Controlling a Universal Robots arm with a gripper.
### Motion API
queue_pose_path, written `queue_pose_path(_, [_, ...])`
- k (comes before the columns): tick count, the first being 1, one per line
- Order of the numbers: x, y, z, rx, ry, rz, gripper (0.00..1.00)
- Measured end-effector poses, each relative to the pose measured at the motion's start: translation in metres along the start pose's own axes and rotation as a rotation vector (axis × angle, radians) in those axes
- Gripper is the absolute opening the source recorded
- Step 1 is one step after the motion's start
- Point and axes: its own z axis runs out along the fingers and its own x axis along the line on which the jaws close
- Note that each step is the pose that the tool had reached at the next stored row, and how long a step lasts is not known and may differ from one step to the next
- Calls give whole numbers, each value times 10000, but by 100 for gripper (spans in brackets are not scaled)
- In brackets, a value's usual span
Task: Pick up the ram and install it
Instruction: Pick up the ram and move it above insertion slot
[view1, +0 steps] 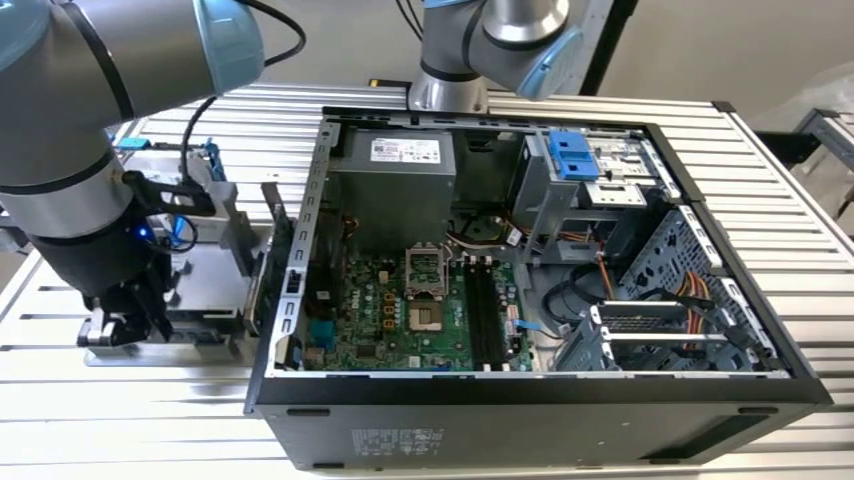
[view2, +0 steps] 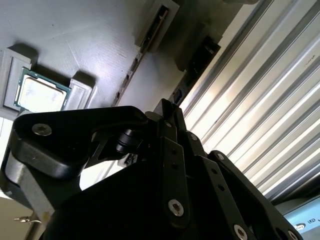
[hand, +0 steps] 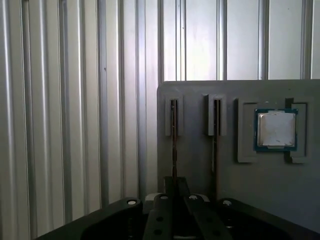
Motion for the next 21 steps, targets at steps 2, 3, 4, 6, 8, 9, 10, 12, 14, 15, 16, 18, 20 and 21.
queue_pose_path(2, [2,1,-22,0,0,0,0])
queue_pose_path(3, [2,1,-33,0,0,0,0])
queue_pose_path(4, [3,1,-44,0,0,0,0])
queue_pose_path(6, [5,0,-65,0,0,-2,0])
queue_pose_path(8, [7,1,-86,-1,1,-2,0])
queue_pose_path(9, [7,2,-97,-1,1,-1,0])
queue_pose_path(10, [8,2,-107,-1,1,-1,0])
queue_pose_path(12, [9,3,-129,-1,1,1,0])
queue_pose_path(14, [10,4,-149,-1,0,1,0])
queue_pose_path(15, [11,4,-159,-1,1,1,0])
queue_pose_path(16, [12,4,-169,0,0,1,0])
queue_pose_path(18, [14,4,-189,0,0,0,0])
queue_pose_path(20, [15,4,-207,0,0,-1,0])
queue_pose_path(21, [16,4,-217,0,0,-1,0])
